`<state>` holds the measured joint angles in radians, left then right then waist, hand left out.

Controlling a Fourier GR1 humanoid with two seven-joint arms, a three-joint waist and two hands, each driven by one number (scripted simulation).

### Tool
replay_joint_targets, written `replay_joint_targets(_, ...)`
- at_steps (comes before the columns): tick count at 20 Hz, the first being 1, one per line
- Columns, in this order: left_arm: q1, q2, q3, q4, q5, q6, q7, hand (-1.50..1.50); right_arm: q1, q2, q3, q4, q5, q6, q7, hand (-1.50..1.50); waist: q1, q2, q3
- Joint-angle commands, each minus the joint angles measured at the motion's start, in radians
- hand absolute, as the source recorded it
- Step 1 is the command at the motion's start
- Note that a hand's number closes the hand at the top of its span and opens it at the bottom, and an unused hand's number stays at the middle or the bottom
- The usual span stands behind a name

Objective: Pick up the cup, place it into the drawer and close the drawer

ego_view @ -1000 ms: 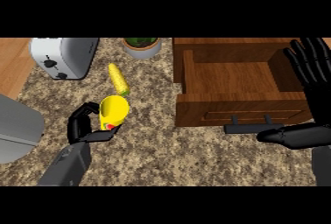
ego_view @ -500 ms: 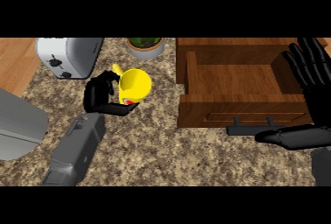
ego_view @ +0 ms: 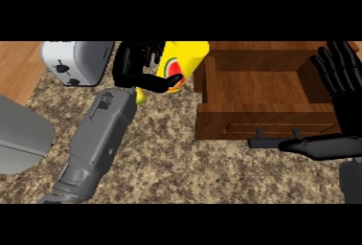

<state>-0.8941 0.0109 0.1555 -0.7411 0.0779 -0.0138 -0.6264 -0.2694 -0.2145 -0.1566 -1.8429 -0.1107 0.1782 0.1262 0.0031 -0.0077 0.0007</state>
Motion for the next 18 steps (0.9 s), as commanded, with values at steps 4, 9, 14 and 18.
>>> replay_joint_targets(4,-0.216,-0.011,-0.098,-0.029,0.027,0.173,0.222,1.5,0.061,0.003,-0.007,0.008,0.027,0.013,-0.09,-1.5,-0.022,0.008,0.0)
replay_joint_targets(9,-0.357,-0.011,-0.199,0.152,0.102,0.315,0.311,1.5,-0.017,0.0,-0.001,0.021,-0.007,0.017,-0.032,-1.5,-0.048,0.015,0.0)
replay_joint_targets(14,-0.44,-0.011,-0.303,0.283,0.195,0.388,0.374,1.5,-0.033,0.003,0.006,0.055,-0.008,0.032,-0.069,-1.5,-0.084,0.023,0.001)
replay_joint_targets(18,-0.445,-0.011,-0.349,0.387,0.204,0.382,0.36,1.5,-0.052,0.024,0.035,0.057,0.018,0.013,-0.066,-1.5,-0.104,0.03,0.001)
